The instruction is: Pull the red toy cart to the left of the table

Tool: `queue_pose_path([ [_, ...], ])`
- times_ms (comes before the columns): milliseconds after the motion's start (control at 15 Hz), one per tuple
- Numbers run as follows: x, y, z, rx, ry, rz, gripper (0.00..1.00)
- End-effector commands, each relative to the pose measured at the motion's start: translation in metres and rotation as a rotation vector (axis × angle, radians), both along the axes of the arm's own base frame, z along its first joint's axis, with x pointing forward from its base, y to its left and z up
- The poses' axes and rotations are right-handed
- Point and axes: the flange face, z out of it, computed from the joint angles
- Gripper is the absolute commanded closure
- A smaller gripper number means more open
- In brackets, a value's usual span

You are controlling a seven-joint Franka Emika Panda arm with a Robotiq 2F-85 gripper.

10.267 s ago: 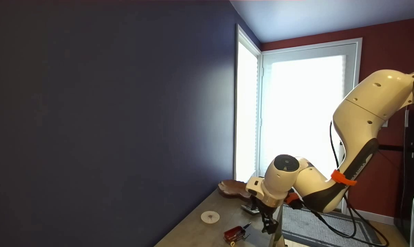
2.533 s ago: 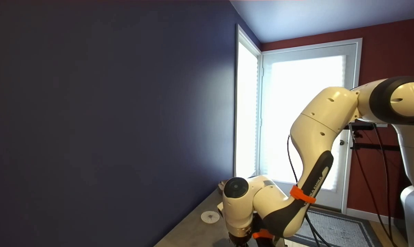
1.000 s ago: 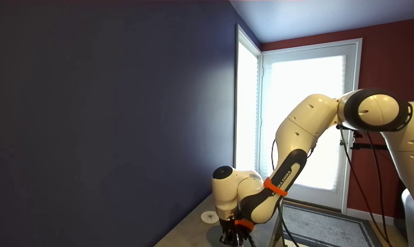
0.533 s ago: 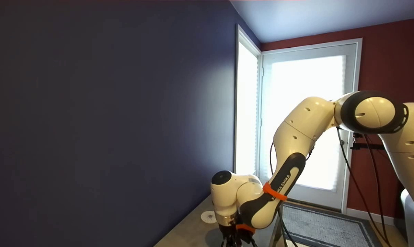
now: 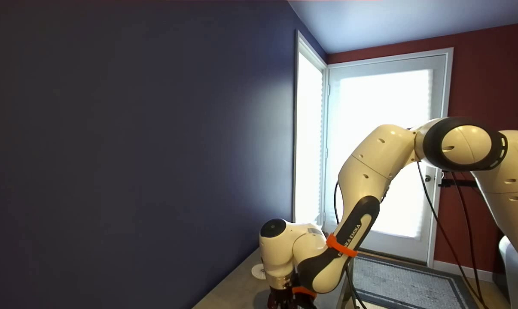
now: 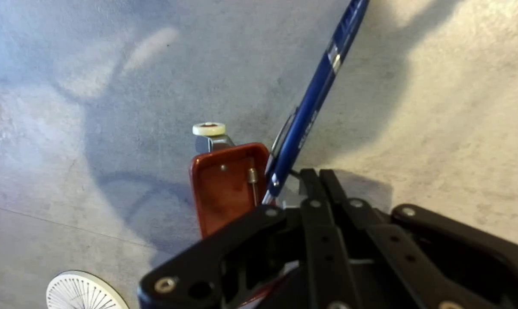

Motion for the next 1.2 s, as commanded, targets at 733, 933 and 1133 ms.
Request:
queue_pose_path([
  [733,0.008,0.012,-0.002,0.023,-0.008,0.142,0.99],
  [933,0.010,0.019,0.003,0.025,-0.021,0.201,0.99],
  [1133,0.012,0.027,0.012,0.022,-0.037,0.257,0.99],
])
